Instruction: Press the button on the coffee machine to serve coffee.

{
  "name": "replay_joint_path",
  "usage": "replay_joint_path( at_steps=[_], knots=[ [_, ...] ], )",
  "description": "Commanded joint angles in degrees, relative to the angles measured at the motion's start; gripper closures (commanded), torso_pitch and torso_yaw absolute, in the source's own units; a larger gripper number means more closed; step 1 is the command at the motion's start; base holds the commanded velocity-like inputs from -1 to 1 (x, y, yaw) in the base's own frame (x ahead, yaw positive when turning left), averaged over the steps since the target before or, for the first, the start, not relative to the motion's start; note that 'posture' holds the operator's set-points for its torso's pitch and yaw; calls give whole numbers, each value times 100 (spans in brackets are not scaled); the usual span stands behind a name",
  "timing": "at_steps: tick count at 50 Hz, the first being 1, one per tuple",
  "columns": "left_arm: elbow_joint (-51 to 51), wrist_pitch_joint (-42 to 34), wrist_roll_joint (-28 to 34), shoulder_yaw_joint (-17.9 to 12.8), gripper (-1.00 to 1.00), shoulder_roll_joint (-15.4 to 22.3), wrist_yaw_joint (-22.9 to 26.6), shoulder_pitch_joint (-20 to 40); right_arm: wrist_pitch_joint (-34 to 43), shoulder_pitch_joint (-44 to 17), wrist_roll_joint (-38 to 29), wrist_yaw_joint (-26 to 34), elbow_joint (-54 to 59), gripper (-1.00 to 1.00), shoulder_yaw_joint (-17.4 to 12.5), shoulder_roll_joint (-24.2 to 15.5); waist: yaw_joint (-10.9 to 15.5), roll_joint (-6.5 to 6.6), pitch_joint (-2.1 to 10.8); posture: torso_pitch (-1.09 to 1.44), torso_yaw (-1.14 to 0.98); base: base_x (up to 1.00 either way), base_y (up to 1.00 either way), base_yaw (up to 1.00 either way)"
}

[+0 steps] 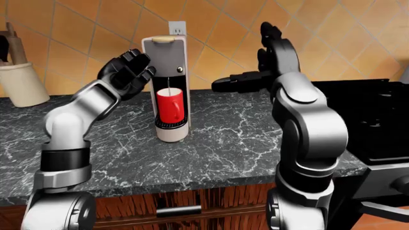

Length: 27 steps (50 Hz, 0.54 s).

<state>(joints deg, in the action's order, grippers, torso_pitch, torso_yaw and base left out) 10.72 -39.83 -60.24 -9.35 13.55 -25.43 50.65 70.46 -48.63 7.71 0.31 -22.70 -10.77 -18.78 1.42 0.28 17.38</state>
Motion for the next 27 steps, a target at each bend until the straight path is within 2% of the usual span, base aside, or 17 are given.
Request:
replay_joint_path(
  at_steps=[1, 9, 27],
  knots=[
    [-136, 173, 7, -46, -100, 36, 95, 225, -161, -194, -10, -4, -97, -100, -47, -69, -4, -9, 54, -45, 0, 0, 0, 0],
    [242, 326, 143, -35, -100, 9, 278, 398, -179, -146, 3, -29, -110, -100, -42, -45, 18, -28, 51, -45, 0, 0, 0, 0],
    [221, 324, 126, -33, -100, -24, 250, 403, -181, -98, 34, -56, -150, -100, -61, -38, 22, -30, 40, -45, 0, 0, 0, 0]
  ],
)
